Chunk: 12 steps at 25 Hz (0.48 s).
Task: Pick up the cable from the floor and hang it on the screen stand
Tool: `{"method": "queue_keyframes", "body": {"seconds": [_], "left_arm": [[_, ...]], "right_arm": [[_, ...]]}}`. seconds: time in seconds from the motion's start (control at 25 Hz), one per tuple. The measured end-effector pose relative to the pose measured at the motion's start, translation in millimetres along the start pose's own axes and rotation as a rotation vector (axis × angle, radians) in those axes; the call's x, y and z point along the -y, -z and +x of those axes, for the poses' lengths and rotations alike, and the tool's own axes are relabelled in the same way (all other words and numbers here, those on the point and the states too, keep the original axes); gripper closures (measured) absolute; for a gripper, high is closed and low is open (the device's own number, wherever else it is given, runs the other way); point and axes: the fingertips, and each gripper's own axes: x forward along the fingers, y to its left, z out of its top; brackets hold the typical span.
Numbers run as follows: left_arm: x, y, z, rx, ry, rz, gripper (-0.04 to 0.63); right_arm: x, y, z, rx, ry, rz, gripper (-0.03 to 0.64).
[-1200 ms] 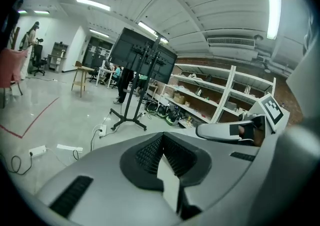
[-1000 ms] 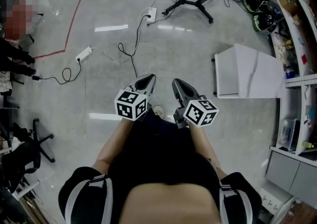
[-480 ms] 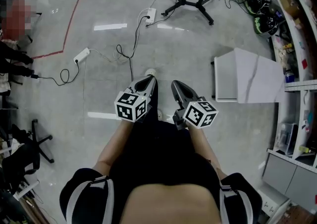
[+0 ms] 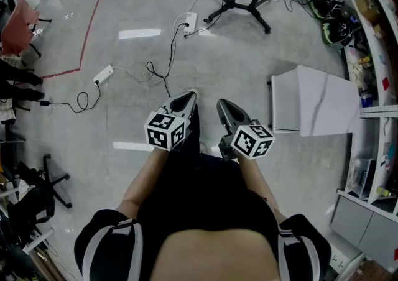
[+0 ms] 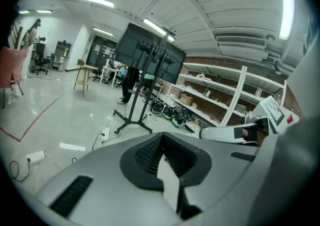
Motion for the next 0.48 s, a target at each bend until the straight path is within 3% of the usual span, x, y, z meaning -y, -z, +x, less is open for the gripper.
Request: {"method": "queue_keyframes", "body": {"seconds": [0.48], "left_arm": [[-46, -57, 57, -0.018, 0.02, 0.008, 0.588]], "right_arm": [[25, -62, 72, 0.004, 0.013, 0.0, 0.592]]}}
